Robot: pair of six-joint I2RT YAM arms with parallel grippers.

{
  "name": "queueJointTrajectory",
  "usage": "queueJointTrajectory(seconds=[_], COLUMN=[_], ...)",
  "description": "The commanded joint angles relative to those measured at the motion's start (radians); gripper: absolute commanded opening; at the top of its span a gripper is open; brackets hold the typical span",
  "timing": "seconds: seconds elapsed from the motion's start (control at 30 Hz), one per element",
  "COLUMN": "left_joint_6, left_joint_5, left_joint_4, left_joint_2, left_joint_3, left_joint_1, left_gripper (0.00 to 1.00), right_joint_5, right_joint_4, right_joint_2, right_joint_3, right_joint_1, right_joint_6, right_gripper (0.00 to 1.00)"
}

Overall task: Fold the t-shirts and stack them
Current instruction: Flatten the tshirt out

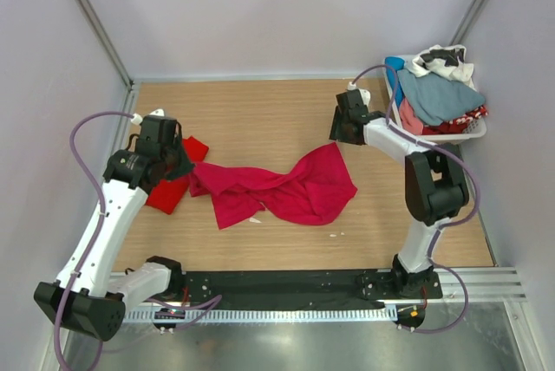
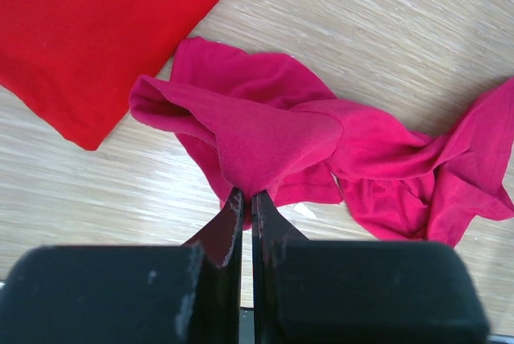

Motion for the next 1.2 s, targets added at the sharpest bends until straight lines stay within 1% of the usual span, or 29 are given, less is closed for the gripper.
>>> queueJointTrajectory(seconds=[0.0, 0.13, 0.3, 0.47, 0.57, 0.6, 0.67, 0.7, 0.73, 0.77, 0.87, 0.9, 1.0, 1.03, 1.1, 1.13, 1.17], left_joint_6=[0.025, 0.028, 0.029, 0.029, 0.029, 0.031, 0.032, 0.034, 0.034, 0.035, 0.04, 0.032, 0.019, 0.006, -0.003, -0.006, -0.017], left_joint_5=[0.001, 0.009, -0.001, 0.008, 0.007, 0.007, 0.004, 0.004, 0.004, 0.005, 0.018, 0.019, 0.041, 0.048, 0.073, 0.076, 0.076], left_joint_4=[0.013, 0.016, 0.023, 0.024, 0.026, 0.024, 0.02, 0.018, 0.016, 0.015, 0.012, 0.007, 0.021, 0.029, 0.055, 0.065, 0.076], left_joint_2=[-0.011, -0.013, -0.003, 0.006, 0.004, 0.004, 0.001, 0.003, 0.004, 0.003, 0.015, 0.017, 0.01, 0.006, 0.001, 0.001, 0.006], left_joint_3=[-0.001, -0.008, -0.021, -0.022, -0.021, -0.019, -0.016, -0.015, -0.015, -0.015, -0.019, -0.022, -0.051, -0.062, -0.094, -0.104, -0.12], left_joint_1=[0.004, 0.004, 0.004, 0.006, 0.006, 0.004, 0.004, 0.004, 0.006, 0.006, 0.006, 0.004, 0.003, 0.003, -0.007, -0.011, -0.029], left_gripper=[0.0, 0.0, 0.0, 0.0, 0.0, 0.0, 0.0, 0.0, 0.0, 0.0, 0.0, 0.0, 0.0, 0.0, 0.0, 0.0, 0.0], right_joint_5=[-0.051, -0.057, -0.031, -0.043, -0.054, -0.054, -0.059, -0.057, -0.053, -0.045, -0.014, -0.002, 0.009, 0.009, 0.006, -0.003, -0.005], right_joint_4=[-0.035, -0.034, -0.04, -0.02, -0.003, 0.003, 0.007, 0.006, 0.003, 0.0, 0.017, 0.017, 0.038, 0.049, 0.073, 0.08, 0.089], right_joint_2=[0.077, 0.137, 0.189, 0.228, 0.24, 0.243, 0.246, 0.254, 0.251, 0.246, 0.182, 0.133, 0.046, -0.022, -0.097, -0.131, -0.204], right_joint_3=[0.117, 0.167, 0.191, 0.18, 0.168, 0.166, 0.169, 0.171, 0.174, 0.172, 0.122, 0.103, 0.004, -0.063, -0.134, -0.203, -0.236], right_joint_1=[0.006, 0.004, 0.004, 0.006, 0.004, 0.006, 0.006, 0.006, 0.004, 0.004, -0.005, -0.013, -0.037, -0.046, -0.08, -0.092, -0.105], right_joint_6=[-0.039, -0.045, -0.058, -0.055, -0.052, -0.052, -0.051, -0.054, -0.052, -0.051, -0.043, -0.037, -0.019, -0.014, -0.002, 0.007, 0.011], right_gripper=[0.55, 0.55, 0.52, 0.52, 0.48, 0.43, 0.35, 0.28, 0.09, 0.01, 0.01, 0.01, 0.01, 0.01, 0.01, 0.01, 0.01])
